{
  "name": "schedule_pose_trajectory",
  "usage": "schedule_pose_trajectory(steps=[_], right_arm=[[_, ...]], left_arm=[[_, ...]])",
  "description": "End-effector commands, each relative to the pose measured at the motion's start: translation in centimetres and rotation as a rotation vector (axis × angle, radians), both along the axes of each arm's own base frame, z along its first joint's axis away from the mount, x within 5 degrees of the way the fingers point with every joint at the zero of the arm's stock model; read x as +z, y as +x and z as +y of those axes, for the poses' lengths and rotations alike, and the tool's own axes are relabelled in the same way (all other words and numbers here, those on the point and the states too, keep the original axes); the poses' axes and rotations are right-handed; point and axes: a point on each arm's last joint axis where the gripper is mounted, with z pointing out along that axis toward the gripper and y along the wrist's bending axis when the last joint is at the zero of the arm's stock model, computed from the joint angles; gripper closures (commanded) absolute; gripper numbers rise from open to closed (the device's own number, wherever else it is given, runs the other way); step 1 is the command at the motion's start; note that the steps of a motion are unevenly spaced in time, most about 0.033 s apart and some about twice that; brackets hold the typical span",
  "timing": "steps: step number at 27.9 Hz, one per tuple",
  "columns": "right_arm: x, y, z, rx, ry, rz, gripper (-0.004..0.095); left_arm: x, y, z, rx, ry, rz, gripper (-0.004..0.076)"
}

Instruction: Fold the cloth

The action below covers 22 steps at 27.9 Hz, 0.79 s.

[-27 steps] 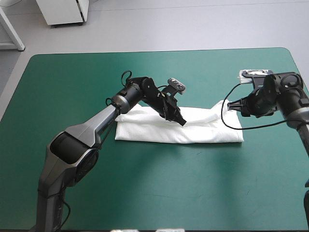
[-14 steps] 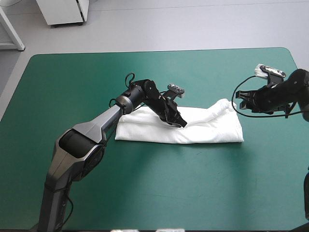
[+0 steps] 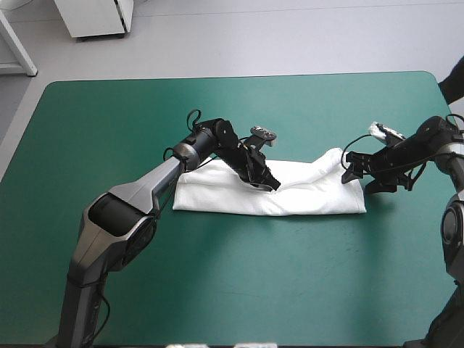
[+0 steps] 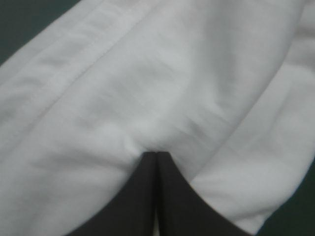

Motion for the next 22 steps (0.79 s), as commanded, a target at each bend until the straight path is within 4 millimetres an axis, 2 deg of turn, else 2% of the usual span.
schedule_pose_trajectory(steps=[1,4,7,10,14,18,22], right_arm=[[0.9,0.3,1.5,0.043,0.033,-0.032,0.0246],[-0.5,0.6,3.3,0.09,0.038,0.002,0.0262],[-1.0,0.8,4.1,0.109,0.033,0.009,0.0363],[-1.2,0.9,4.2,0.102,0.03,0.019,0.0561],[-1.3,0.8,4.1,0.108,0.017,0.02,0.0908],[-1.1,0.9,4.1,0.105,0.026,0.019,0.0923],[0.6,0.5,4.4,0.095,0.057,-0.018,0.0923]], left_arm=[[1.8,-0.3,0.2,-0.007,-0.026,0.0,0.0734],[1.8,0.1,0.8,0.005,-0.024,0.001,0.0734],[2.1,0.2,1.1,0.01,-0.026,-0.003,0.0734],[2.6,0.2,1.3,0.014,-0.03,-0.012,0.0734],[2.9,0.3,1.5,0.022,-0.037,-0.025,0.0734],[3.0,0.4,1.5,0.03,-0.04,-0.036,0.0734],[3.0,0.5,1.5,0.035,-0.043,-0.044,0.0734]])
